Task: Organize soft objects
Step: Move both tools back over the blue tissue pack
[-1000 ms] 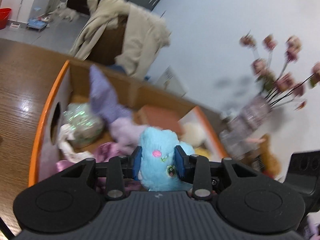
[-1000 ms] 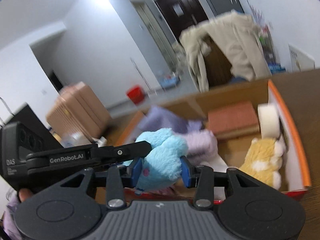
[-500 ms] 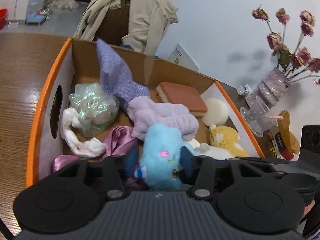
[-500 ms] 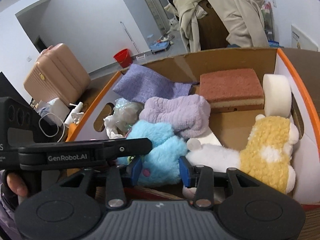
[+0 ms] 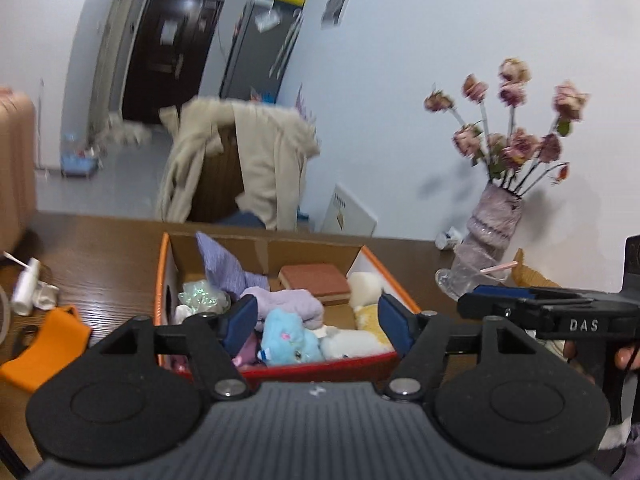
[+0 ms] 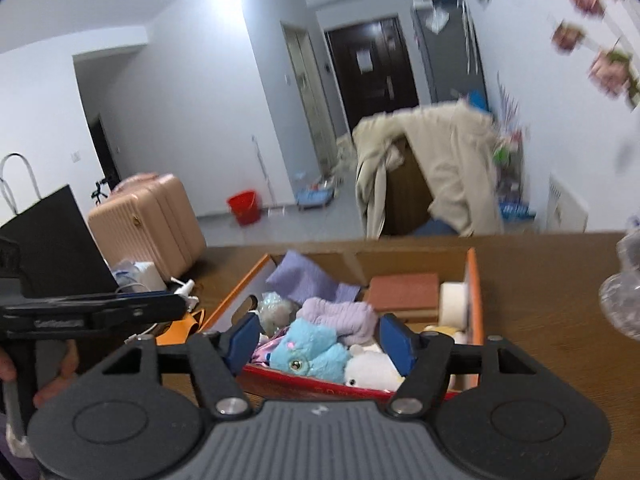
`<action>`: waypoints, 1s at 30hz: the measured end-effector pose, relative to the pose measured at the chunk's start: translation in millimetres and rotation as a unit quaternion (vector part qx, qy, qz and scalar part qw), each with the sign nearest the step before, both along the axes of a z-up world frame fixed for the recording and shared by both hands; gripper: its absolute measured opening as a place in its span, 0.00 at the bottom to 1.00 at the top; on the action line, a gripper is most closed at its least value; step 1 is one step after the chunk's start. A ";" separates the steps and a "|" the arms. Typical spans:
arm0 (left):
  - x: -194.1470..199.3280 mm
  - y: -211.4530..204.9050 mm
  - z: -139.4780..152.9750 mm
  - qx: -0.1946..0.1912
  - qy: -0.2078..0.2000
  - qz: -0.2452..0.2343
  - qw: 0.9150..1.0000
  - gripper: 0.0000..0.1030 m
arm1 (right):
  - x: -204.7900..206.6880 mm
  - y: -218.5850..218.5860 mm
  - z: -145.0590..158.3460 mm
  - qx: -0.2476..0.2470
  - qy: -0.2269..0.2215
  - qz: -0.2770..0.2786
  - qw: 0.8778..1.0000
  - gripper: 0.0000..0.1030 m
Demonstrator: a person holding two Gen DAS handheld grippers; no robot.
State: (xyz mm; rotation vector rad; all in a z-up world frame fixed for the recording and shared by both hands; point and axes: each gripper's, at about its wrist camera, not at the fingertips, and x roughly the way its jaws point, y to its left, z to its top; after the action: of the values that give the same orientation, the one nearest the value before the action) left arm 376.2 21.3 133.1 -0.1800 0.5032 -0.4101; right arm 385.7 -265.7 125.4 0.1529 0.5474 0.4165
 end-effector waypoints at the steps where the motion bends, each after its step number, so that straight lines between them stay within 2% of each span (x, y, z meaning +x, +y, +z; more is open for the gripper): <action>1: -13.9 -1.5 2.1 0.003 -0.011 0.002 1.000 0.74 | -13.7 -3.5 1.8 -0.007 -0.015 -0.004 1.000 0.68; 2: -31.6 -3.0 2.7 0.008 -0.024 0.006 1.000 0.76 | -30.6 -7.2 1.8 -0.019 -0.034 -0.009 0.999 0.71; 5: -80.7 -13.6 -5.8 0.020 -0.048 0.024 0.998 0.80 | -74.4 -14.9 -6.5 -0.049 -0.072 -0.019 0.996 0.71; 8: -125.4 -21.9 -23.5 0.016 -0.065 0.043 0.997 0.85 | -114.4 -21.1 -24.3 -0.067 -0.093 -0.017 0.993 0.75; 10: -153.2 -28.7 -39.8 0.019 -0.075 0.057 0.995 0.95 | -136.3 -23.8 -37.3 -0.071 -0.094 -0.018 0.993 0.77; 12: -171.5 -35.9 -61.1 0.030 -0.069 0.064 0.995 0.96 | -157.6 -28.7 -52.5 -0.063 -0.088 -0.015 0.994 0.78; 14: -182.2 -44.2 -84.9 0.031 -0.030 0.064 0.997 0.96 | -171.6 -28.9 -68.2 -0.055 -0.076 -0.008 0.996 0.79; 16: -188.4 -50.8 -102.7 0.024 0.000 0.073 0.997 0.96 | -185.1 -28.2 -83.6 -0.056 -0.058 0.007 0.997 0.79; 18: -194.4 -52.9 -112.2 0.018 0.012 0.077 0.997 0.96 | -195.3 -30.2 -93.8 -0.048 -0.042 0.017 0.998 0.79; 24: -190.7 -55.5 -111.7 0.014 0.020 0.065 0.998 0.94 | -193.7 -32.5 -104.3 -0.027 -0.021 0.000 0.999 0.79; 27: -171.9 -58.4 -111.6 0.003 0.031 0.065 0.997 0.84 | -176.5 -32.5 -107.7 -0.008 -0.001 -0.005 1.000 0.78; 30: -145.0 -59.4 -116.1 -0.022 0.055 0.063 0.996 0.74 | -154.5 -30.9 -110.2 -0.012 0.012 -0.004 1.000 0.77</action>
State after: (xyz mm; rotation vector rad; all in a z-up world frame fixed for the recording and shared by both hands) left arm 231.2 -38.1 17.0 -0.2772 0.5884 -0.2891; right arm 231.2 -296.5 15.2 0.1369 0.5746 0.4013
